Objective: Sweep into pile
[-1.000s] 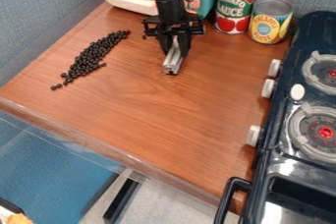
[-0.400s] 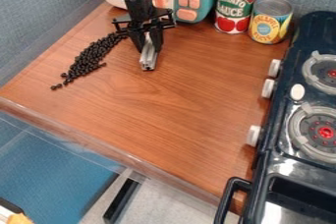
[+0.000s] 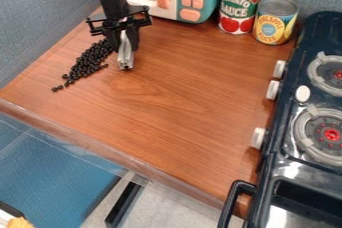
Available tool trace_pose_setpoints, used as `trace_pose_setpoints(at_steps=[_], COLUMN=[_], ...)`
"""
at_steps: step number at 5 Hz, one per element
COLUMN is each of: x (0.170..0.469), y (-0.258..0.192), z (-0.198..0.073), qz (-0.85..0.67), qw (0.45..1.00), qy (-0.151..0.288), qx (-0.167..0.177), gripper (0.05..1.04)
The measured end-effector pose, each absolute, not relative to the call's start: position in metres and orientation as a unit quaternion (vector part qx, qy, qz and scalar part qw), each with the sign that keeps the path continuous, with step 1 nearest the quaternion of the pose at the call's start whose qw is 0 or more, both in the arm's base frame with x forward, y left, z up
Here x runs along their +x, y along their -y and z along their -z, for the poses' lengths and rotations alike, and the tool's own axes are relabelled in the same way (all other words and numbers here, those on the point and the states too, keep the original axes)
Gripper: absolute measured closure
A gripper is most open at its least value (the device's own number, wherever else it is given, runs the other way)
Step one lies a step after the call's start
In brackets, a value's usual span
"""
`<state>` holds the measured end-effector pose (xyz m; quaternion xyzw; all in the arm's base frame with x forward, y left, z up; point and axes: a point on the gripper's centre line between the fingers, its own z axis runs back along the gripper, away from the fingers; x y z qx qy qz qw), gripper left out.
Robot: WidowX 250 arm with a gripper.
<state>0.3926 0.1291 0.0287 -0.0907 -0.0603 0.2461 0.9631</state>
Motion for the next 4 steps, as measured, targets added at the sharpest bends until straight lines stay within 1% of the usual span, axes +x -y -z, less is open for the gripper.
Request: trace_pose_setpoints(at_steps=[1, 2, 3, 4], x=[0.387, 0.378, 0.377, 0.368], y=[-0.134, -0.143, -0.138, -0.135], z=[-0.030, -0.024, -0.047, -0.081], qz=[-0.253, -0.271, -0.255, -0.235], qw=[0.961, 0.956, 0.958, 0.956], qy=[0.061, 0.059, 0.084, 0.118], qx=[-0.093, -0.094, -0.104, -0.133], gripper=[0.713, 0.713, 0.713, 0.713])
